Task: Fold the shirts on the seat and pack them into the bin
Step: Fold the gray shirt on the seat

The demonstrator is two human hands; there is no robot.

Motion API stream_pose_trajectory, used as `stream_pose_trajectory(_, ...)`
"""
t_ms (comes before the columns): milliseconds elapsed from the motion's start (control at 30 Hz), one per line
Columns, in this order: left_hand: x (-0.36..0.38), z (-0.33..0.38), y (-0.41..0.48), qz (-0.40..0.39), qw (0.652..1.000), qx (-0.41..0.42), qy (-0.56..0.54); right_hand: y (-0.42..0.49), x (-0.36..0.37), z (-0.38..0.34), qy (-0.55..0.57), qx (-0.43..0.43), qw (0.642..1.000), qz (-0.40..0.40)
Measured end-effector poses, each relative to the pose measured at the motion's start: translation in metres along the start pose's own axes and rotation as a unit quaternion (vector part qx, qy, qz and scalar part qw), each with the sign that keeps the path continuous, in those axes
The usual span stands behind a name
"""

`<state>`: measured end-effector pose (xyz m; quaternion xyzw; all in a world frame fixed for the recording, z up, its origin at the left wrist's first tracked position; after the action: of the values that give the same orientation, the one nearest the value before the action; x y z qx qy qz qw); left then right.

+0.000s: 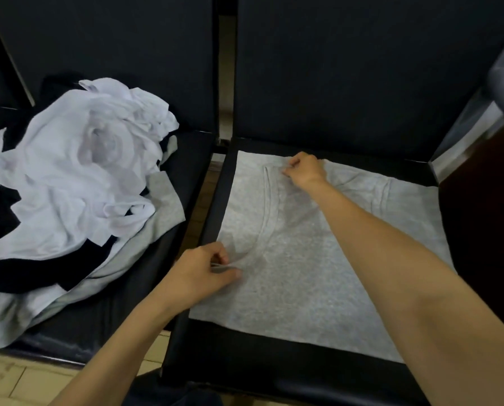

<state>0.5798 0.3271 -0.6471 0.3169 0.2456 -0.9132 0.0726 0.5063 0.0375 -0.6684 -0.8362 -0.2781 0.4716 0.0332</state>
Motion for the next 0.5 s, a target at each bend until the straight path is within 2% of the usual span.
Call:
stream_pose_trajectory(133, 0.001, -0.005, -0.002, -0.024, 0.999, -0.026, -0.042, -0.004, -0.006, 0.004, 0.085, -0.044, 0.994, 0.051)
stream_pose_trajectory(233, 0.004, -0.007, -0.004, -0.014, 0.998, -0.046, -0.03, -0.008, -0.022, -0.003, 0.136, -0.083, 0.982, 0.101)
stream_pose_trajectory(333, 0.001, -0.01, -0.003, 0.016, 0.997, -0.079, -0.019, -0.001, -0.021, -0.003, 0.098, -0.068, 0.987, 0.109)
stream_pose_trajectory(433, -0.001, -0.017, -0.006, 0.028, 0.992, -0.127, -0.005, 0.004, -0.005, 0.003, 0.011, -0.029, 0.995, 0.092)
stream_pose_trajectory(500, -0.001, -0.018, -0.008, 0.032, 0.988, -0.145, 0.037, -0.002, -0.002, -0.002, -0.043, -0.053, 0.99, 0.123)
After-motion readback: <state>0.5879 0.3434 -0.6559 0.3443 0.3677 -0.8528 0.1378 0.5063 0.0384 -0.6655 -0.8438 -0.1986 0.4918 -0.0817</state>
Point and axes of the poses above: each hand's wrist, its own y-axis towards the middle knuckle, its own x-axis out of the palm, z = x × y, the point moved 4 cm from there along y, towards the middle knuckle, and after that the axes turned 8 degrees about -z, right-handed, at the moved point
